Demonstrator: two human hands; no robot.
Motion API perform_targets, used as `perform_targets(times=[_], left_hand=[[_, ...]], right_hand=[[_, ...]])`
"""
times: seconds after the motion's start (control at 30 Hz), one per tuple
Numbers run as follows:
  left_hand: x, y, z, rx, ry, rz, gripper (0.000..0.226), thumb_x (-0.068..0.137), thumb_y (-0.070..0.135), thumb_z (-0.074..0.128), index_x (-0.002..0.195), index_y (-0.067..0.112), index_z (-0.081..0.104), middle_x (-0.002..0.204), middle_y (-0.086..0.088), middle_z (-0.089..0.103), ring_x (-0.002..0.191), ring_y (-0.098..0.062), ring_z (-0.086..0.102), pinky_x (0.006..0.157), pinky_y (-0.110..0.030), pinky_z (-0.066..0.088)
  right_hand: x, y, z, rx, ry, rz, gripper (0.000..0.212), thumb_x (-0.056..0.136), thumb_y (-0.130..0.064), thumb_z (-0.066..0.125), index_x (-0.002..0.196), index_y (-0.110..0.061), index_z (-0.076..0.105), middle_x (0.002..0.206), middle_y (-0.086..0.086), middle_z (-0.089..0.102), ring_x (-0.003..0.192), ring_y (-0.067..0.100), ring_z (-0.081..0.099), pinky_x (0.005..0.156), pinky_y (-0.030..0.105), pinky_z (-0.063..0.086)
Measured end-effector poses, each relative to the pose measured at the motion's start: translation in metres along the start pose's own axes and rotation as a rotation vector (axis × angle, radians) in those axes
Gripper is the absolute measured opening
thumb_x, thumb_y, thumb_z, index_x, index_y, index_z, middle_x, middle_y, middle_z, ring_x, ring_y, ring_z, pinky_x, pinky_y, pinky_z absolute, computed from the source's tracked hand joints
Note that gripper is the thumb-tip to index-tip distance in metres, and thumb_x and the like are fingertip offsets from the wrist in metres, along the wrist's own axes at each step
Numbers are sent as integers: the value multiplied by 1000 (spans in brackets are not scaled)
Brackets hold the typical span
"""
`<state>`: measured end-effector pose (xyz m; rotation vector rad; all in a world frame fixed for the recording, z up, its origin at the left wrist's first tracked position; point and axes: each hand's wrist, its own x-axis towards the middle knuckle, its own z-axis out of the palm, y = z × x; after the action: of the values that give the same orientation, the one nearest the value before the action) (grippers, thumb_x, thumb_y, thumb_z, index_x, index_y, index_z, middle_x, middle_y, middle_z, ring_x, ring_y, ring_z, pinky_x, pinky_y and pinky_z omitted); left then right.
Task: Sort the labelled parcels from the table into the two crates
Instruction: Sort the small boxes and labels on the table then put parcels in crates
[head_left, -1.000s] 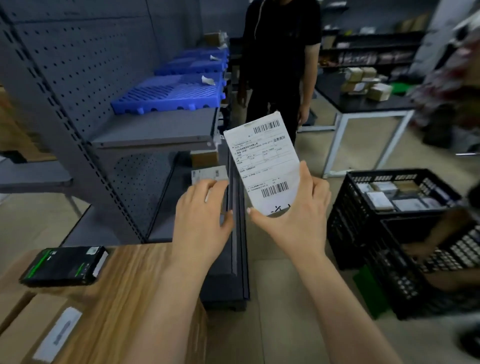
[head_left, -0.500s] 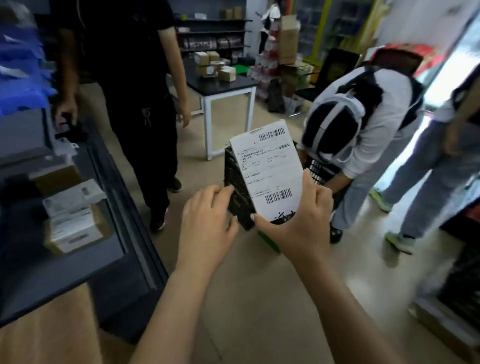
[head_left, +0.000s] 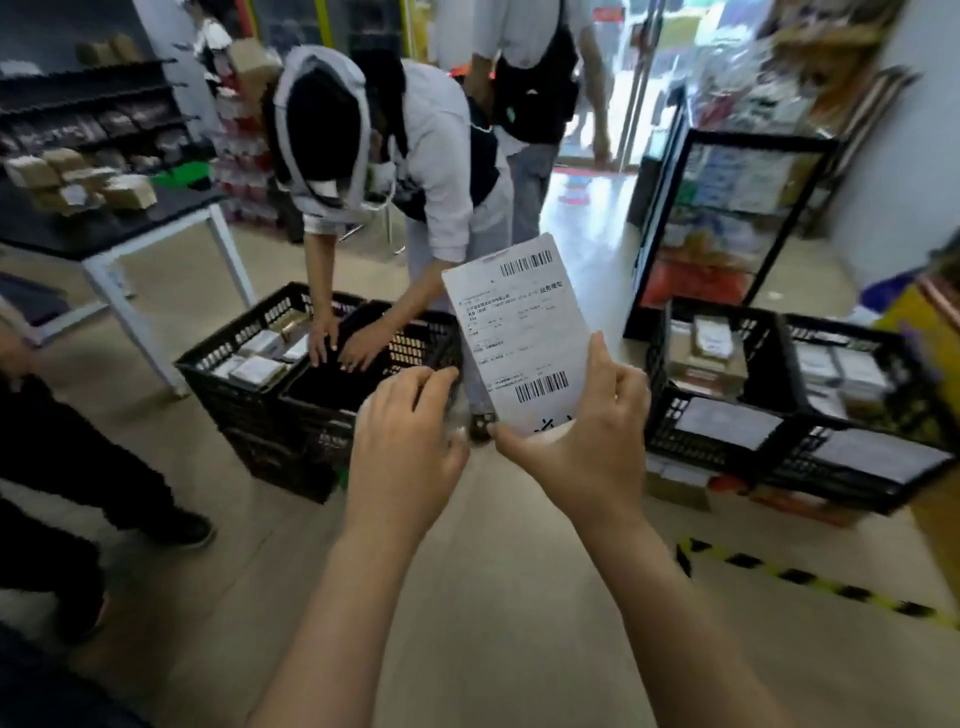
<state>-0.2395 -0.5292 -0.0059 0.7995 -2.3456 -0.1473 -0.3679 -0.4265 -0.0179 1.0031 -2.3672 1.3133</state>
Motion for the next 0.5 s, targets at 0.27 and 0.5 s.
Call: perform_targets(times=[0.27, 0.5], left_hand=[[45, 189, 124, -171, -118, 183, 60, 68, 16, 79, 124, 12, 59, 113, -8, 59, 103, -30, 56, 87, -44, 49], [67, 322, 203, -268, -219, 285, 60, 73, 19, 77, 128, 15, 56, 116, -7, 58, 105, -27, 55, 88, -44, 49]], right_hand=[[56, 176, -137, -162, 111, 223, 127, 53, -56, 87, 153, -18, 19, 128, 1, 29, 119, 17, 29, 77, 25, 38], [77, 287, -226, -286, 192, 348, 124, 55, -61, 83, 153, -20, 17, 129, 0, 29, 120, 17, 30, 80, 27, 44]])
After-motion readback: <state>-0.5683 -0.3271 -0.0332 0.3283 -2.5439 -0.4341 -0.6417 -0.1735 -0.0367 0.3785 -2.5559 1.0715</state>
